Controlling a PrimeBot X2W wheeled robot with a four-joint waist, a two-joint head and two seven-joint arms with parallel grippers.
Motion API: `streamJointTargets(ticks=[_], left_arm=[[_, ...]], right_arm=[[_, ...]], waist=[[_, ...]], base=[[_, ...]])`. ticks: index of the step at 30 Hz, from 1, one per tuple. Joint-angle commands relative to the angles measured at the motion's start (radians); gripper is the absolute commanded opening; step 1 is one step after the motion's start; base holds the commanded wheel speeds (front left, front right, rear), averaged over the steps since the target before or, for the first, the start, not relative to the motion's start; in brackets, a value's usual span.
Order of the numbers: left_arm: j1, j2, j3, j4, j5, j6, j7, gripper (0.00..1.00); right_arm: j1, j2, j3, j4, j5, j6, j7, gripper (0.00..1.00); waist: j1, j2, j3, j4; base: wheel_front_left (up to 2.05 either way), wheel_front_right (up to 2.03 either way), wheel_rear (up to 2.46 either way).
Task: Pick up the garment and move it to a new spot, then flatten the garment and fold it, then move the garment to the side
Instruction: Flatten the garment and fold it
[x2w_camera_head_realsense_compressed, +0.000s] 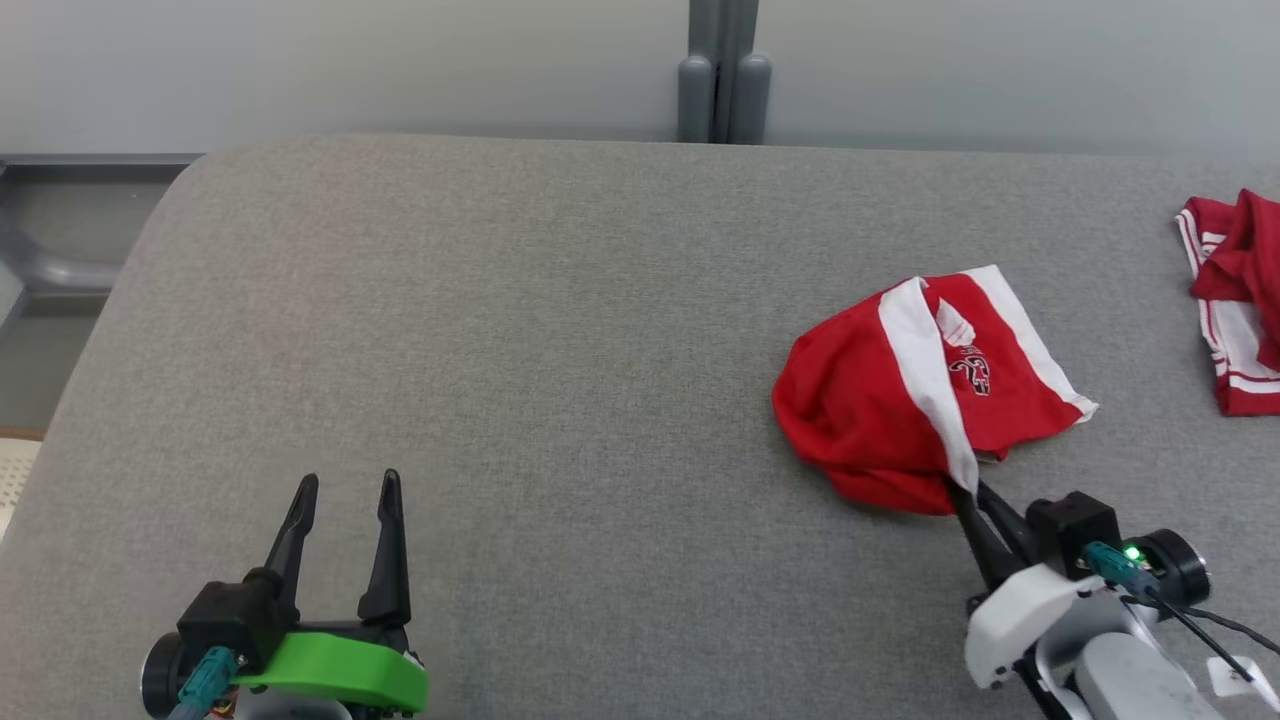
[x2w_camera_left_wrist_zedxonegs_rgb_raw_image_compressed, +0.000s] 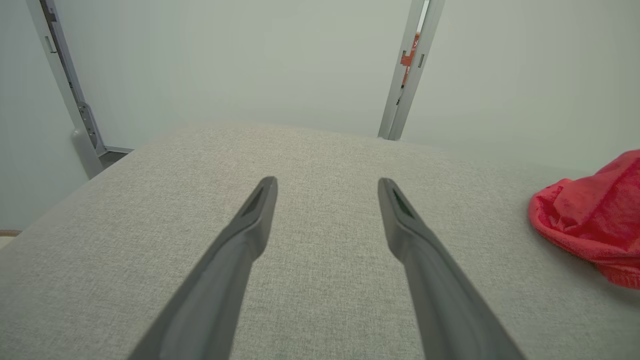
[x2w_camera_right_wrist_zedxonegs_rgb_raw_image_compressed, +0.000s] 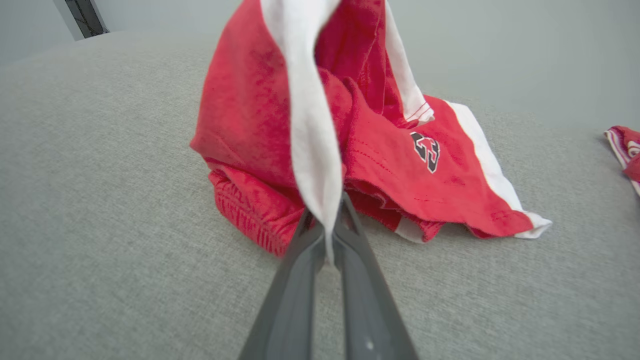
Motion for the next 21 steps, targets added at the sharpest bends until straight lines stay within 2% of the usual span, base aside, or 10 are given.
streamJointTargets(ticks=[1, 4, 7, 8, 9, 17, 21], left_arm=[[0.01, 0.001, -0.001, -0.003, -0.001, -0.003, 0.0, 1.0], [0.002, 0.0, -0.007, -0.005, -0.008, -0.003, 0.0, 1.0], [-0.005, 0.0, -0.014, -0.004, -0.013, -0.003, 0.0, 1.0], [-0.007, 0.0, -0.017, -0.003, -0.014, -0.003, 0.0, 1.0], [-0.008, 0.0, -0.019, -0.003, -0.016, -0.003, 0.0, 1.0], [0.003, 0.0, -0.018, 0.002, -0.015, -0.001, 0.0, 1.0], [0.004, 0.0, -0.018, 0.002, -0.015, 0.0, 0.0, 1.0]], right_arm=[[0.033, -0.028, -0.019, -0.027, -0.021, -0.002, -0.003, 0.0], [0.114, -0.085, -0.066, -0.087, -0.071, -0.002, -0.003, 0.0], [0.175, -0.092, -0.082, -0.087, -0.055, -0.002, -0.003, 0.0], [0.188, -0.083, -0.087, -0.088, -0.031, -0.002, -0.003, 0.44], [0.19, -0.077, -0.091, -0.103, -0.013, -0.002, -0.003, 1.0], [0.175, -0.098, -0.088, -0.298, 0.056, -0.002, -0.003, 1.0], [0.137, -0.118, -0.094, -0.349, 0.066, -0.002, -0.003, 1.0]], waist=[[0.0, 0.0, -0.014, -0.044], [0.0, 0.0, -0.01, -0.074], [0.0, 0.0, -0.008, -0.082], [0.0, 0.0, -0.008, -0.084], [0.0, 0.0, -0.007, -0.085], [0.0, 0.0, -0.016, -0.085], [0.0, 0.0, -0.018, -0.077]], base=[[0.0, 0.0, 0.0], [0.0, 0.0, 0.0], [0.0, 0.0, 0.0], [0.0, 0.0, 0.0], [0.0, 0.0, 0.0], [0.0, 0.0, 0.0], [0.0, 0.0, 0.0]])
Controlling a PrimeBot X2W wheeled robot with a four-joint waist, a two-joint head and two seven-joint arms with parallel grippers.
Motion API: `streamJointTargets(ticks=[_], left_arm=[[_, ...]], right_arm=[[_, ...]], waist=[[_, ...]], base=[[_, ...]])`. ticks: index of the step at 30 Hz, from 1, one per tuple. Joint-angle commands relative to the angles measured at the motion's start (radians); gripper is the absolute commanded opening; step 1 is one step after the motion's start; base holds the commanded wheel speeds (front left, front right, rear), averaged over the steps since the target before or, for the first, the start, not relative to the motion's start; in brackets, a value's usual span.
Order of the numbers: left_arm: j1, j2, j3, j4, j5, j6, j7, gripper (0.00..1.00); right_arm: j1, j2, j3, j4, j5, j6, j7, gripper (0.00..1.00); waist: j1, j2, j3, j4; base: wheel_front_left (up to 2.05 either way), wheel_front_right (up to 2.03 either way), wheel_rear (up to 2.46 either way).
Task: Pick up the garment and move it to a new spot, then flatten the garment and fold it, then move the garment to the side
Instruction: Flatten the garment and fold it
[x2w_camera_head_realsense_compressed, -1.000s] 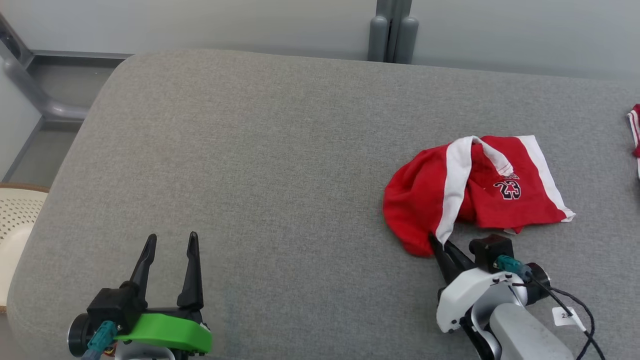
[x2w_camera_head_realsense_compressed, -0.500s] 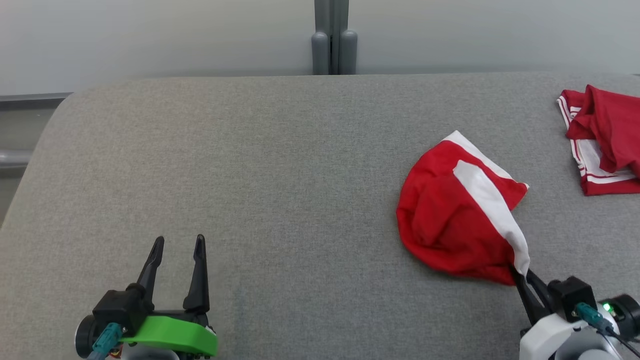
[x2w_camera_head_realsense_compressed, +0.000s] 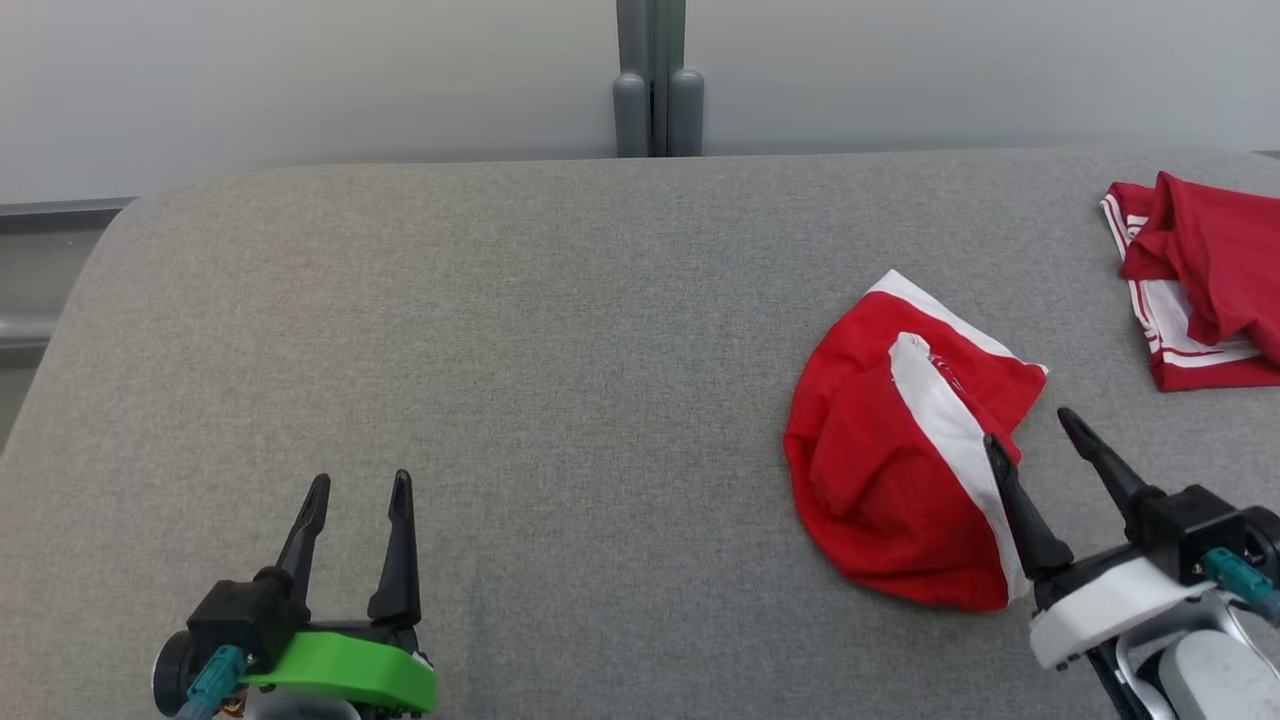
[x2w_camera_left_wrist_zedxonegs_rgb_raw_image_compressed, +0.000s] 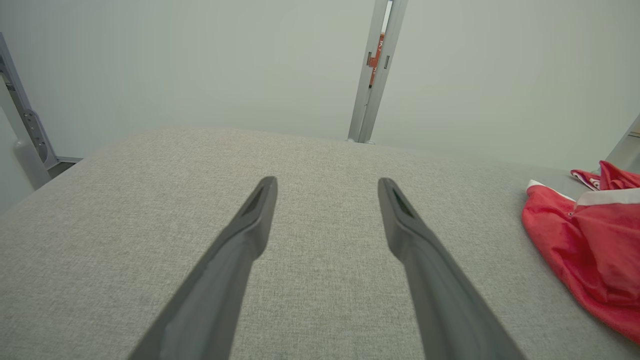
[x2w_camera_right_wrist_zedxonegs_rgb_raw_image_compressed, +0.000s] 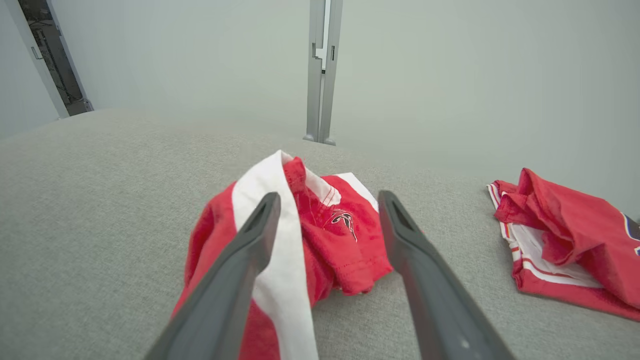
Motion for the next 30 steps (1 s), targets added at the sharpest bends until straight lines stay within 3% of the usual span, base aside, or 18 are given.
streamJointTargets(ticks=[1, 9, 16, 22, 26, 27, 29, 30], left_arm=[[0.005, 0.002, 0.0, -0.001, -0.004, 0.0, 0.0, 1.0], [-0.015, 0.002, -0.018, -0.002, -0.012, 0.007, 0.0, 1.0], [-0.033, 0.002, -0.036, 0.008, -0.023, 0.006, 0.0, 1.0], [-0.022, 0.002, -0.042, 0.009, -0.03, 0.01, 0.0, 1.0], [-0.014, 0.002, -0.04, 0.006, -0.026, 0.013, 0.0, 1.0], [-0.014, 0.002, -0.038, 0.005, -0.026, 0.014, 0.0, 1.0], [-0.015, 0.002, -0.037, 0.004, -0.025, 0.013, 0.0, 1.0], [-0.017, 0.002, -0.037, 0.004, -0.025, 0.013, 0.0, 1.0]], right_arm=[[-0.036, -0.004, 0.003, -0.009, 0.018, -0.002, -0.003, 1.0], [-0.293, -0.045, 0.101, 0.111, 0.011, -0.002, 0.031, 1.0], [-0.498, -0.012, 0.208, 0.317, 0.071, -0.002, 0.198, 1.0], [-0.551, 0.001, 0.27, 0.454, 0.169, -0.002, 0.382, 1.0], [-0.537, 0.004, 0.287, 0.489, 0.233, -0.002, 0.434, 1.0], [-0.528, 0.004, 0.288, 0.5, 0.247, -0.002, 0.45, 0.77], [-0.518, 0.002, 0.305, 0.511, 0.267, -0.002, 0.473, 0.13], [-0.52, 0.005, 0.306, 0.51, 0.278, -0.002, 0.473, 0.0]], waist=[[0.0, -0.0001, 0.001, 0.004], [0.0, -0.0001, 0.018, 0.019], [0.0, -0.0001, 0.029, 0.046], [0.0, -0.0001, 0.024, 0.063], [0.0, -0.0001, 0.024, 0.066], [0.0, -0.0001, 0.025, 0.065], [0.0, -0.0001, 0.027, 0.063], [0.0, -0.0001, 0.027, 0.062]], base=[[0.0, 0.0, 0.0], [0.0, 0.0, 0.0], [0.0, 0.0, 0.0], [0.0, 0.0, 0.0], [0.0, 0.0, 0.0], [0.0, 0.0, 0.0], [0.0, 0.0, 0.0], [0.0, 0.0, 0.0]])
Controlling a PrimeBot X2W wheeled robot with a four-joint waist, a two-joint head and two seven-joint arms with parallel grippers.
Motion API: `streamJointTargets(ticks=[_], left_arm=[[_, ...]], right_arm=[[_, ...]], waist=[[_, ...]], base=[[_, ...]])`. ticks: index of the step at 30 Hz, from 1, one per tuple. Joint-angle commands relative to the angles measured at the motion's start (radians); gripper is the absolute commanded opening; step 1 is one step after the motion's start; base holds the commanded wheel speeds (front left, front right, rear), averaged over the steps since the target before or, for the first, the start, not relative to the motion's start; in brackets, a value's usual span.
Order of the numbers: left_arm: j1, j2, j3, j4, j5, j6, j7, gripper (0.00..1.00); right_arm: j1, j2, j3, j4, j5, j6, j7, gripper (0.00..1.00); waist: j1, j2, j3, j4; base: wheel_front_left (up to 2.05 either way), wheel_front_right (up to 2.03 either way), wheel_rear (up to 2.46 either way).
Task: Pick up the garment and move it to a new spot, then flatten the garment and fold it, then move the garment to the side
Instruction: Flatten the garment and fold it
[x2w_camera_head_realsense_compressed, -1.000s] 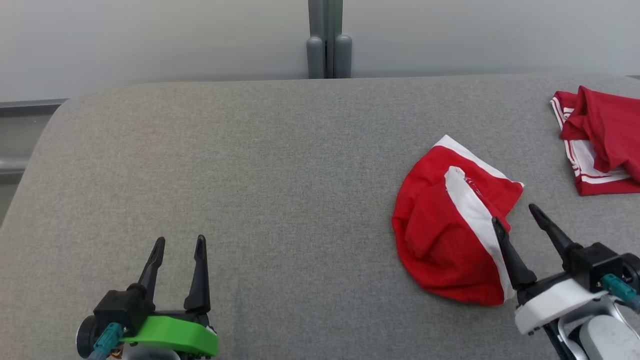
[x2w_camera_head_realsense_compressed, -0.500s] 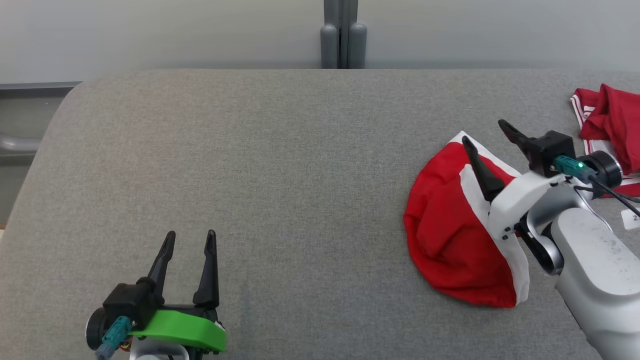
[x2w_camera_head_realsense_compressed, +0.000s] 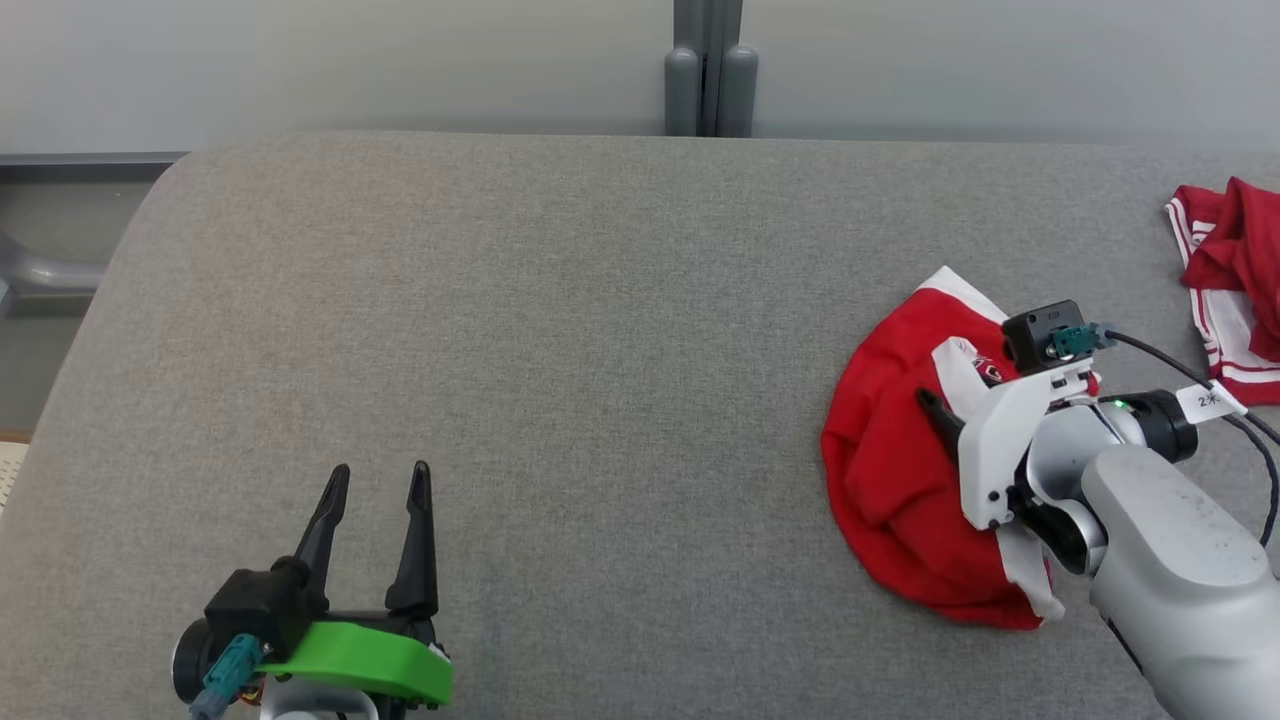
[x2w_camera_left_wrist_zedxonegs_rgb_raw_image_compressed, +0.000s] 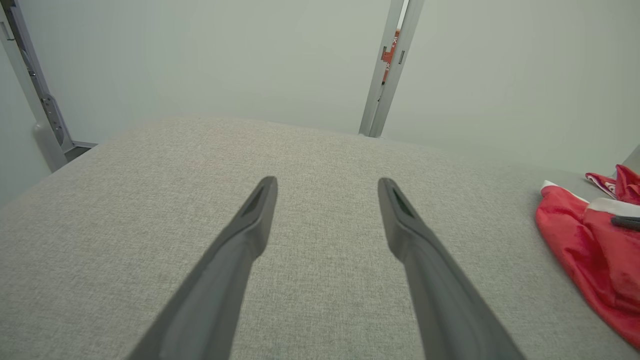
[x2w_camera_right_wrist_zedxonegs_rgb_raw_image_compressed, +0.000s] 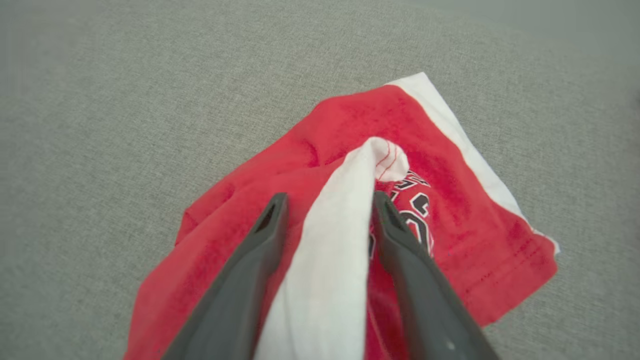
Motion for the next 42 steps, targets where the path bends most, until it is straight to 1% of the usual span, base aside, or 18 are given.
streamJointTargets(ticks=[1, 4, 9, 12, 16, 21, 23, 26, 27, 28, 29, 32, 35, 39, 42], left_arm=[[0.0, 0.002, 0.001, -0.003, 0.0, 0.003, 0.0, 1.0], [-0.005, 0.002, -0.001, -0.003, 0.001, 0.003, 0.0, 1.0], [-0.015, 0.002, -0.006, 0.001, 0.003, 0.002, 0.0, 1.0], [-0.014, 0.002, -0.007, 0.001, 0.003, 0.0, 0.0, 1.0], [-0.008, 0.002, -0.01, 0.0, -0.002, 0.0, 0.0, 1.0], [-0.009, 0.002, -0.009, 0.0, -0.005, 0.003, 0.0, 1.0], [-0.008, 0.002, -0.01, 0.001, -0.005, 0.003, 0.0, 1.0], [-0.008, 0.002, -0.011, 0.001, -0.003, 0.003, 0.0, 1.0], [-0.009, 0.002, -0.011, 0.002, -0.003, 0.004, 0.0, 1.0], [-0.009, 0.002, -0.011, 0.002, -0.004, 0.005, 0.0, 1.0], [-0.009, 0.002, -0.011, 0.003, -0.005, 0.005, 0.0, 1.0], [-0.005, 0.002, -0.007, -0.001, -0.005, 0.009, 0.0, 1.0], [0.004, 0.002, 0.0, -0.004, 0.003, 0.011, 0.0, 1.0], [0.014, 0.002, 0.01, -0.008, 0.008, 0.013, 0.0, 1.0], [0.018, 0.002, 0.016, -0.011, 0.009, 0.011, 0.0, 1.0]], right_arm=[[0.007, 0.002, 0.004, -0.001, 0.016, -0.002, -0.008, 0.0], [-0.001, 0.002, 0.017, -0.01, 0.026, -0.002, -0.041, 0.0], [-0.041, 0.004, 0.047, -0.042, -0.02, -0.002, -0.182, 0.0], [-0.061, 0.032, 0.076, -0.052, -0.048, -0.002, -0.247, 0.0], [-0.083, 0.084, 0.146, -0.049, -0.082, -0.002, -0.301, 0.0], [-0.079, 0.187, 0.254, -0.016, -0.112, -0.002, -0.357, 0.0], [-0.064, 0.227, 0.305, 0.006, -0.109, -0.002, -0.372, 0.0], [-0.035, 0.265, 0.384, 0.043, -0.076, -0.002, -0.387, 0.0], [-0.027, 0.274, 0.416, 0.056, -0.063, -0.002, -0.396, 0.37], [-0.024, 0.28, 0.438, 0.064, -0.052, -0.002, -0.402, 0.92], [-0.021, 0.286, 0.462, 0.074, -0.042, -0.002, -0.412, 1.0], [-0.032, 0.292, 0.496, 0.099, -0.007, -0.002, -0.434, 1.0], [-0.062, 0.281, 0.481, 0.121, 0.014, -0.002, -0.459, 1.0], [-0.087, 0.228, 0.419, 0.125, 0.025, -0.002, -0.475, 1.0], [-0.086, 0.173, 0.334, 0.112, 0.013, -0.002, -0.479, 1.0]], waist=[[0.0, 0.0, 0.001, -0.002], [0.0, 0.0, 0.001, -0.005], [0.0, 0.0, -0.004, 0.0], [0.0, 0.0, -0.007, 0.01], [0.0, 0.0, -0.005, 0.032], [0.0, 0.0, 0.0, 0.062], [0.0, 0.0, 0.001, 0.072], [0.0, 0.0, 0.001, 0.081], [0.0, 0.0, 0.001, 0.083], [0.0, 0.0, 0.001, 0.084], [0.0, 0.0, 0.0, 0.084], [0.0, 0.0, -0.003, 0.075], [0.0, 0.0, -0.01, 0.053], [0.0, 0.0, -0.019, 0.022], [0.0, 0.0, -0.027, 0.0]], base=[[0.0, 0.0, 0.0], [0.0, 0.0, 0.0], [0.0, 0.0, 0.0], [0.0, 0.0, 0.0], [0.0, 0.0, 0.0], [0.0, 0.0, 0.0], [0.0, 0.0, 0.0], [0.0, 0.0, 0.0], [0.0, 0.0, 0.0], [0.0, 0.0, 0.0], [0.0, 0.0, 0.0], [0.0, 0.0, 0.0], [0.0, 0.0, 0.0], [0.0, 0.0, 0.0], [0.0, 0.0, 0.0]])
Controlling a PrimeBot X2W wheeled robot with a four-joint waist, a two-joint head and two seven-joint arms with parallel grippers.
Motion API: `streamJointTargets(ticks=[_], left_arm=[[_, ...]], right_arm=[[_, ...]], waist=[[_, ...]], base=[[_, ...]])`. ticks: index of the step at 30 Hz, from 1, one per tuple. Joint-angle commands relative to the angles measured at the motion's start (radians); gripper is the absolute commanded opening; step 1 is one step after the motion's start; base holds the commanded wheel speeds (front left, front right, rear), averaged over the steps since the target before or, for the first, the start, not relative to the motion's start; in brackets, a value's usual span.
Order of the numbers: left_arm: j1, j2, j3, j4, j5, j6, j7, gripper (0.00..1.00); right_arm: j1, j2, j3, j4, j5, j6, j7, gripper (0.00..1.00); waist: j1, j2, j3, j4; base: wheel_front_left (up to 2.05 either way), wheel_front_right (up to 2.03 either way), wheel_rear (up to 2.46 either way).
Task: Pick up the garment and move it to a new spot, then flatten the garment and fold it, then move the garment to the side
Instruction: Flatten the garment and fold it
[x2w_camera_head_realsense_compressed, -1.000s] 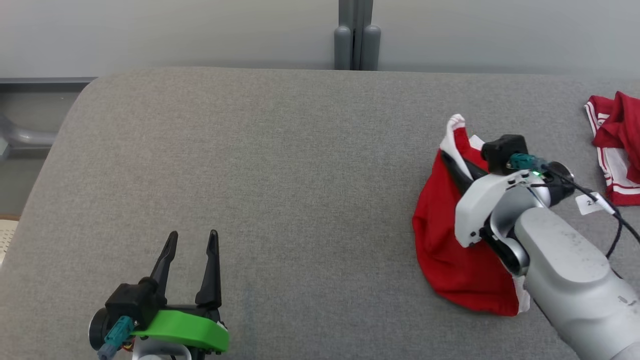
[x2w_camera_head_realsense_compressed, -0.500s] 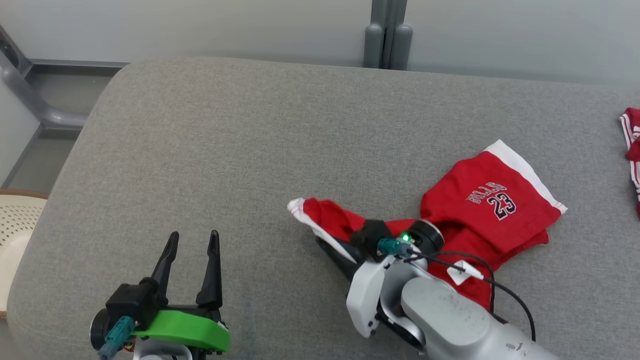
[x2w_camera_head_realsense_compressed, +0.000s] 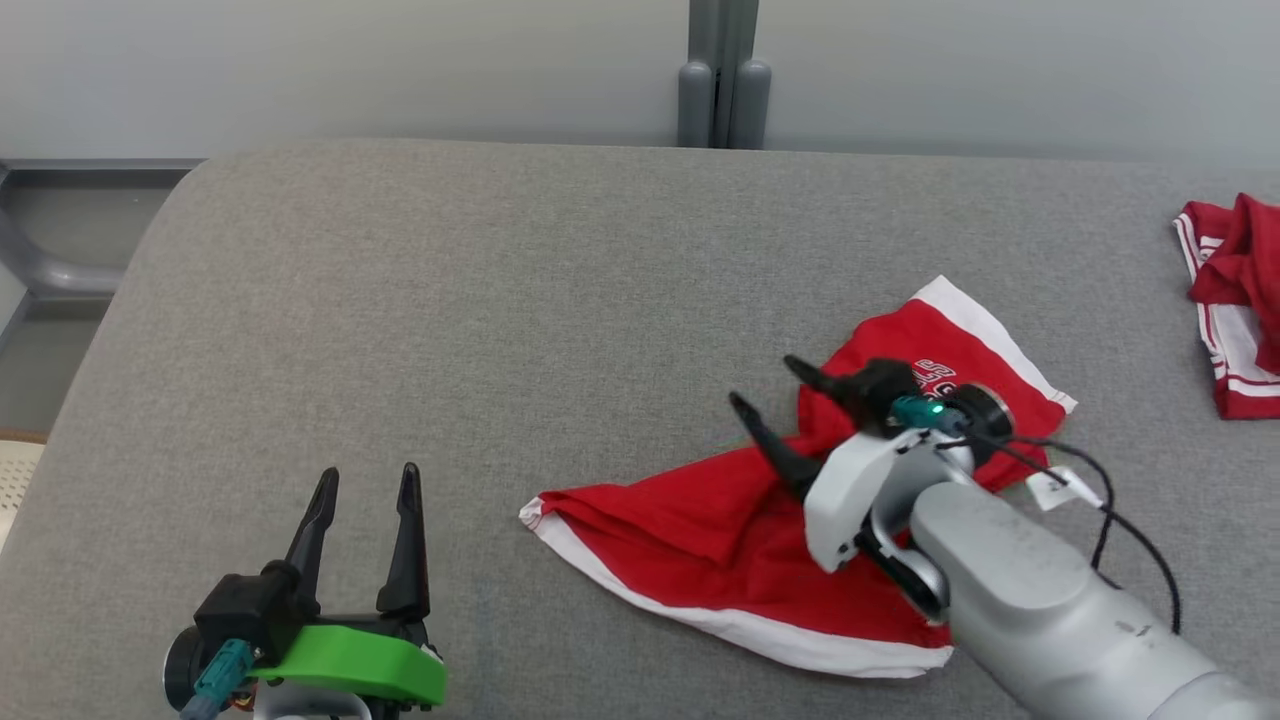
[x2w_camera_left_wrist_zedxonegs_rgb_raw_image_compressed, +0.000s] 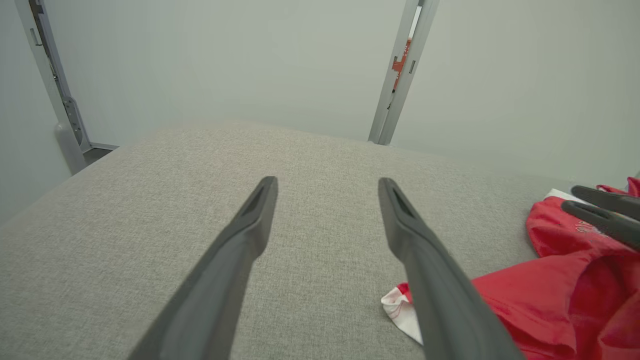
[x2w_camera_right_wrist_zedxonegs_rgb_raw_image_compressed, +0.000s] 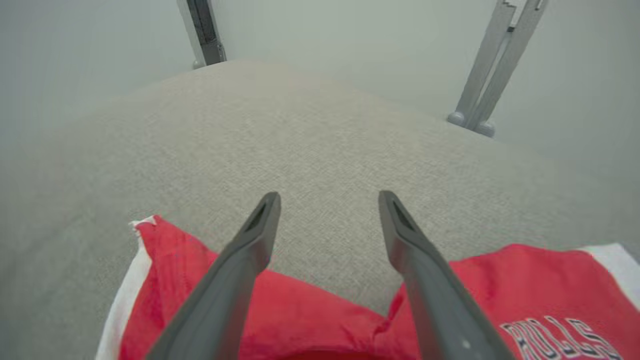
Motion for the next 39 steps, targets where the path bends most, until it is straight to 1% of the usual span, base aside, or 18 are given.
streamJointTargets(ticks=[1, 4, 6, 10, 16, 20, 22, 26, 29, 34, 39], left_arm=[[0.011, 0.002, 0.006, -0.005, 0.014, 0.002, 0.0, 1.0], [0.016, 0.002, 0.011, -0.008, 0.017, 0.002, 0.0, 1.0], [0.02, 0.002, 0.014, -0.01, 0.018, 0.001, 0.0, 1.0], [0.031, 0.002, 0.024, -0.012, 0.022, 0.0, 0.0, 1.0], [0.049, 0.002, 0.036, -0.016, 0.025, -0.003, 0.0, 1.0], [0.059, 0.002, 0.048, -0.019, 0.033, -0.004, 0.0, 1.0], [0.064, 0.002, 0.056, -0.019, 0.035, -0.005, 0.0, 1.0], [0.075, 0.002, 0.068, -0.016, 0.043, -0.009, 0.0, 1.0], [0.076, 0.002, 0.076, -0.012, 0.048, -0.012, 0.0, 1.0], [0.077, 0.002, 0.072, -0.018, 0.051, -0.013, 0.0, 1.0], [0.07, 0.002, 0.069, -0.013, 0.052, -0.015, 0.0, 1.0]], right_arm=[[0.006, -0.025, -0.041, -0.021, -0.015, -0.002, -0.007, 1.0], [0.064, -0.085, -0.152, -0.074, -0.045, -0.002, -0.006, 1.0], [0.104, -0.113, -0.23, -0.121, -0.071, -0.002, -0.006, 1.0], [0.228, -0.136, -0.372, -0.221, -0.126, -0.002, -0.006, 1.0], [0.411, -0.125, -0.526, -0.365, -0.198, -0.002, -0.006, 1.0], [0.519, -0.089, -0.64, -0.463, -0.226, -0.002, -0.006, 1.0], [0.562, -0.072, -0.679, -0.507, -0.24, -0.002, -0.006, 1.0], [0.64, -0.04, -0.727, -0.567, -0.255, -0.002, -0.006, 1.0], [0.685, -0.02, -0.736, -0.584, -0.256, -0.002, -0.006, 1.0], [0.719, -0.006, -0.684, -0.554, -0.256, -0.002, -0.006, 1.0], [0.658, -0.01, -0.638, -0.49, -0.269, -0.002, -0.006, 1.0]], waist=[[0.0, 0.0, -0.012, -0.025], [0.0, 0.0, -0.018, -0.046], [0.0, 0.0, -0.021, -0.059], [0.0, 0.0, -0.025, -0.083], [0.0, 0.0, -0.033, -0.115], [0.0, 0.0, -0.04, -0.13], [0.0, 0.0, -0.045, -0.138], [0.0, 0.0, -0.059, -0.148], [0.0, 0.0, -0.065, -0.151], [0.0, 0.0, -0.068, -0.148], [0.0, 0.0, -0.064, -0.138]], base=[[0.0, 0.0, 0.0], [0.0, 0.0, 0.0], [0.0, 0.0, 0.0], [0.0, 0.0, 0.0], [0.0, 0.0, 0.0], [0.0, 0.0, 0.0], [0.0, 0.0, 0.0], [0.0, 0.0, 0.0], [0.0, 0.0, 0.0], [0.0, 0.0, 0.0], [0.0, 0.0, 0.0]])
